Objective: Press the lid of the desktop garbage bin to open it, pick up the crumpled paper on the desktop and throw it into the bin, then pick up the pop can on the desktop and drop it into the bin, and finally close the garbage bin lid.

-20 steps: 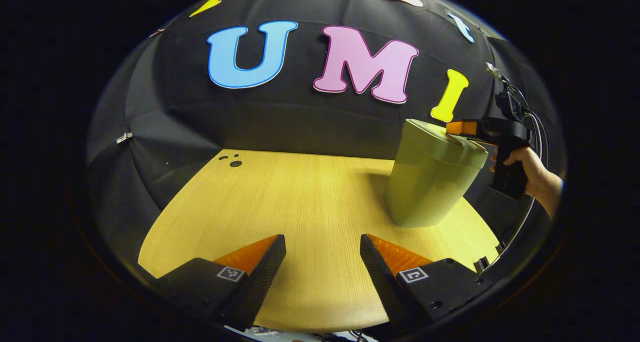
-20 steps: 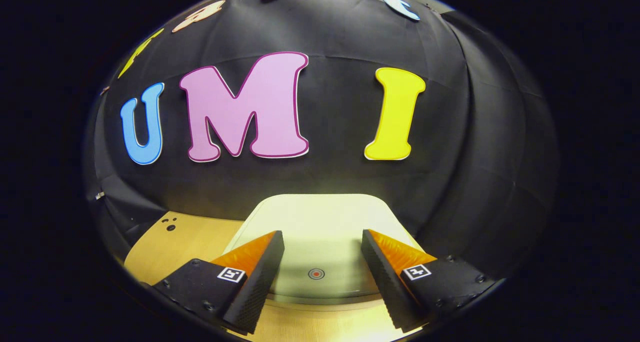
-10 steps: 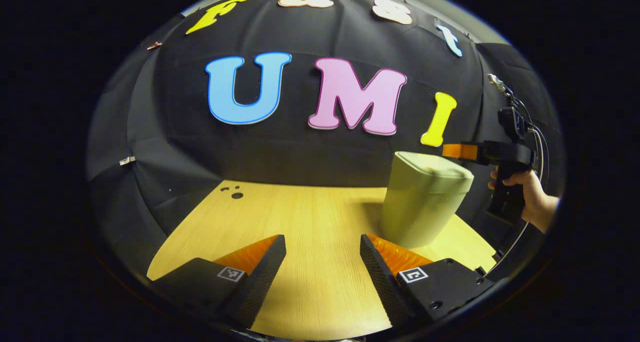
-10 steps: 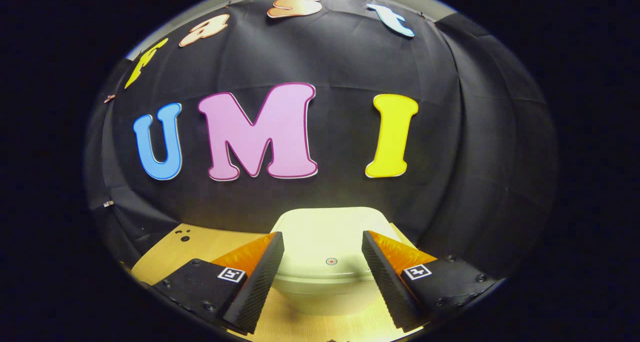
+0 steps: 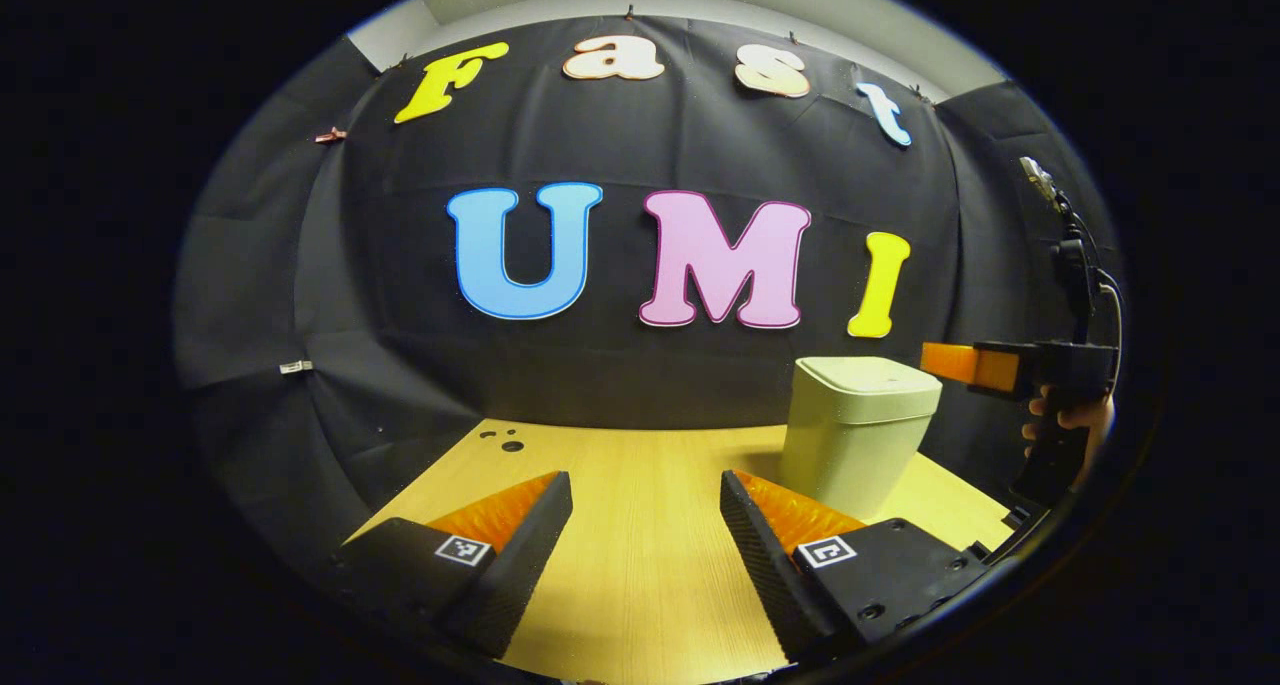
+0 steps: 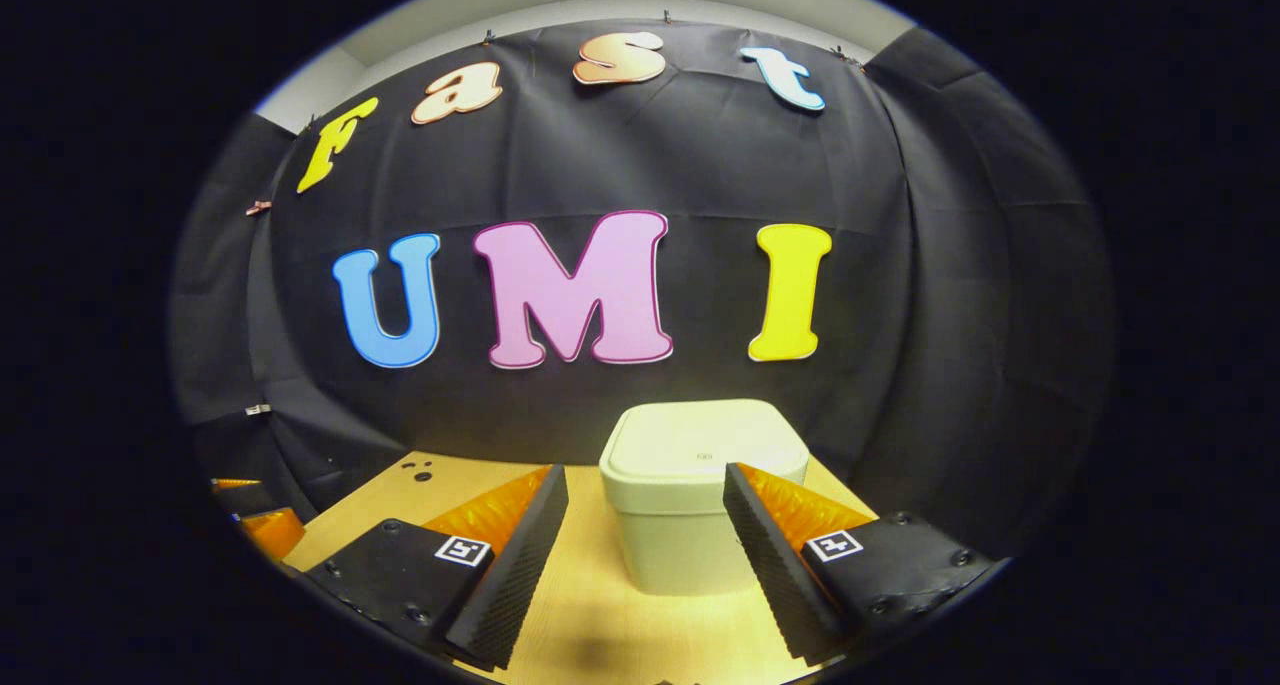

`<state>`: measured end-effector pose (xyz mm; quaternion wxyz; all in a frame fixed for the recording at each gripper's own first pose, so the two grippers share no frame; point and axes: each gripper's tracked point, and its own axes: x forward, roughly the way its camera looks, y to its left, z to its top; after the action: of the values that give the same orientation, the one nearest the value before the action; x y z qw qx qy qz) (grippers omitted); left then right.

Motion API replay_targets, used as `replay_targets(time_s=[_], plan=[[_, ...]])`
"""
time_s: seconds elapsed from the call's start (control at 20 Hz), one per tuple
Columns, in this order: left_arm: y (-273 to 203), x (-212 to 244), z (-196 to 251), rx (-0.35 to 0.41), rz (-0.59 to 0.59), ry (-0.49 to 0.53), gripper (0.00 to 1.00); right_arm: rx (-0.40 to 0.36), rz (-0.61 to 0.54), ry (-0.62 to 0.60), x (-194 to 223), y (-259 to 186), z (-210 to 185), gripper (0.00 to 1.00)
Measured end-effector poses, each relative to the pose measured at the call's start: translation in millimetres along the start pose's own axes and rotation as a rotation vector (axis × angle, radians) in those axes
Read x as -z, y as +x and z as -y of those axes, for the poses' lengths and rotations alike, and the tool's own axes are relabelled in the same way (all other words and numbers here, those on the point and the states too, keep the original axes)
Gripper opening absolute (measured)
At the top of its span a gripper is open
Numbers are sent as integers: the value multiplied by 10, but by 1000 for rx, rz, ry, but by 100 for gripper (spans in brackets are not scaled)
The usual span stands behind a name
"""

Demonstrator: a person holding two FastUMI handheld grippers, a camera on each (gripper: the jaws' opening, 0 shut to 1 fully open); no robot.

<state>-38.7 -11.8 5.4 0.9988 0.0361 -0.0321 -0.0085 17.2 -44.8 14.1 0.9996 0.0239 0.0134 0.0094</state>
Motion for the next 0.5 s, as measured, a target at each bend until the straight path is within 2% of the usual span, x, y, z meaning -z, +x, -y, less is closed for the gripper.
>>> replay_targets(time_s=[0.25,0.5], plan=[[-37,172,127,60,-37,-21,96,-8,-121,30,575,-386,-105,98],[-56,360,224,102,-79,-13,95,0,-180,38,852,-563,-161,99]])
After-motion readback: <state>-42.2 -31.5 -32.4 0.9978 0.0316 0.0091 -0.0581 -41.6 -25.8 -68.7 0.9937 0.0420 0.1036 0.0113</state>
